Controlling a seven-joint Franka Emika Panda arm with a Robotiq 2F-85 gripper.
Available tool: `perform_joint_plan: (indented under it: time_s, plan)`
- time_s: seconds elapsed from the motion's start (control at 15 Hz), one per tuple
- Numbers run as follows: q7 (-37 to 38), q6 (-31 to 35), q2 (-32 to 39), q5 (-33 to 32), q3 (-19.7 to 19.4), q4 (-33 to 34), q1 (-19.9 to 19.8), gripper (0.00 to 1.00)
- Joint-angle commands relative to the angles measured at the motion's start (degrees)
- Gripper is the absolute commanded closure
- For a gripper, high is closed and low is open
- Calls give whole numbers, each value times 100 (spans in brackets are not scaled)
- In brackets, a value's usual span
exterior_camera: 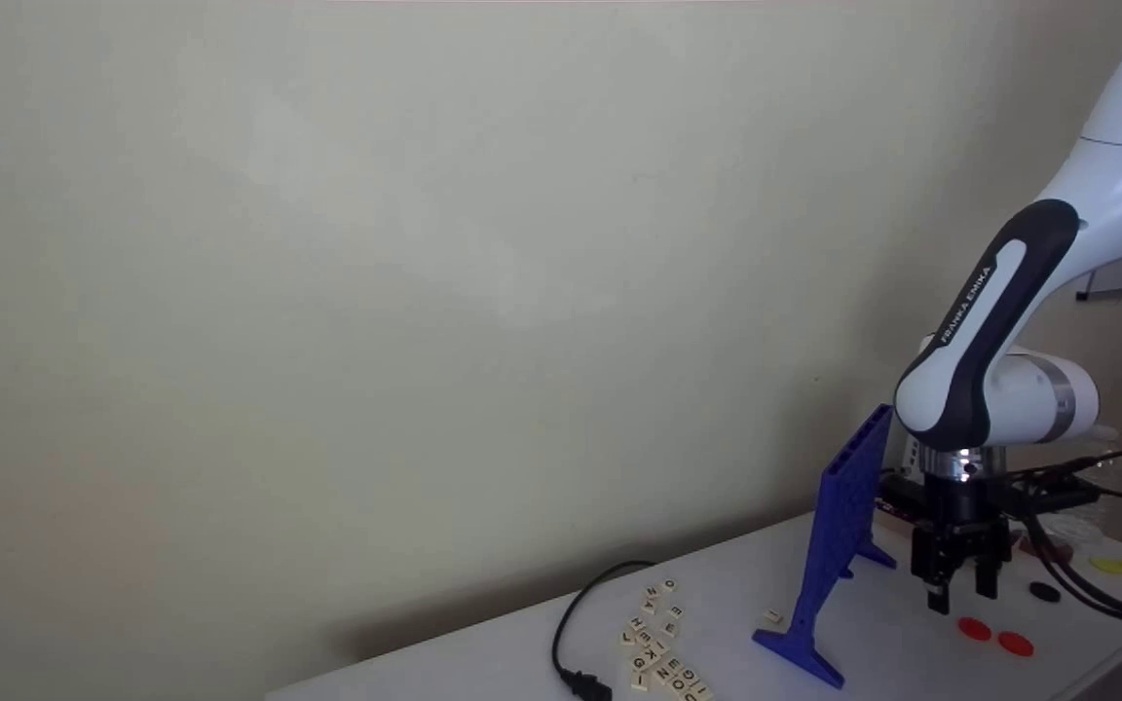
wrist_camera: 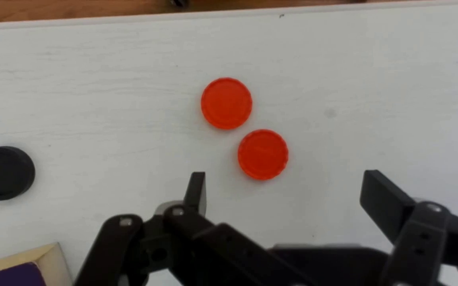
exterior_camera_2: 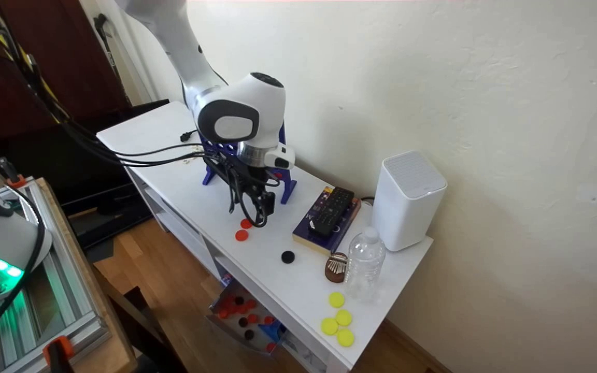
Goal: Shift the orange ring to the blue object's fifth line
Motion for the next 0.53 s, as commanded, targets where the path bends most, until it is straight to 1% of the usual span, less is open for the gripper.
perform_joint_plan:
  time_s: [0.0, 0.47]
  plan:
    - [114, -181, 197, -299, -143, 247, 158, 0]
    - [164, -234, 377, -707, -346, 317, 349, 0]
